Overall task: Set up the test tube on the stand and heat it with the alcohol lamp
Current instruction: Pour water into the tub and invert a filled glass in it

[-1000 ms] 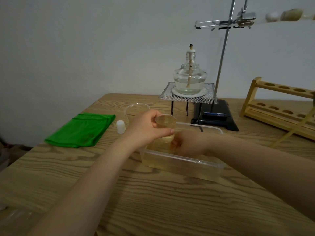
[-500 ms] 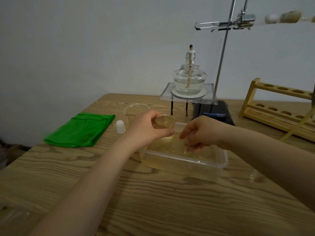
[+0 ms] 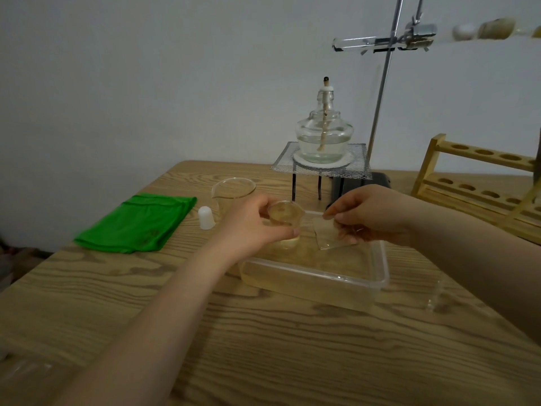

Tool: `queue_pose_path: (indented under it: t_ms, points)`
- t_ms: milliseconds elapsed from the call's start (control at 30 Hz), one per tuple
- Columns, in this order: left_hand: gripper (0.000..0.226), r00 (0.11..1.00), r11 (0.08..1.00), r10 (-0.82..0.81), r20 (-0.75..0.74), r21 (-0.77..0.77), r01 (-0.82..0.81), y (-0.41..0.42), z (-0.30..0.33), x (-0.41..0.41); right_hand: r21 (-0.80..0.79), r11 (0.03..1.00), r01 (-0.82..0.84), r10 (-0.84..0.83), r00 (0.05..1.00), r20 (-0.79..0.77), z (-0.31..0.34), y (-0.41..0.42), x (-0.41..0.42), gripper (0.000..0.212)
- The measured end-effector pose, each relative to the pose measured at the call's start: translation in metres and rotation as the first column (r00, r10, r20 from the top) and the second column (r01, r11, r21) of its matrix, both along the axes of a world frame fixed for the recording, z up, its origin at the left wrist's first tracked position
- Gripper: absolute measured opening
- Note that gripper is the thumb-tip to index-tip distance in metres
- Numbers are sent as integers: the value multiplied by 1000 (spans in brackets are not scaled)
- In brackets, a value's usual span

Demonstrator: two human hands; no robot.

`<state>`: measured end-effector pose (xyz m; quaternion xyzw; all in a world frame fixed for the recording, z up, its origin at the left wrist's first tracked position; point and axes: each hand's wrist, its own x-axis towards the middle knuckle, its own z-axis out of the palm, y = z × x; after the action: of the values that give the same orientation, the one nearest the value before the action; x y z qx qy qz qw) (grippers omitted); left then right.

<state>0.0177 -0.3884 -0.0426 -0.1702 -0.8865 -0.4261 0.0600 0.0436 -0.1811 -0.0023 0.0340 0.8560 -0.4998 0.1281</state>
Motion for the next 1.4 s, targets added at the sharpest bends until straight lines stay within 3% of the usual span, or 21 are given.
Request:
queue_pose_path:
  t_ms: [267,433,1033,1400]
  points:
    - [50,1000,999,16,-23,-43,-17,2,-3,0,-260,958,124,-110,992,67,-2,-1,-2,19]
    - [49,1000,998,15,-24,-68,-16,2,-4,-2,-327,933,152,-139,988,62,-3,-7,-6,16]
    - [50,1000,996,1,23,-94,1,2,-8,-2,-253,955,152,-148,988,36,-5,-21,-9,4]
    - [52,1000,997,0,24,-80,2,1,-7,1,-160,979,124,-131,991,-32,-8,-33,-12,10]
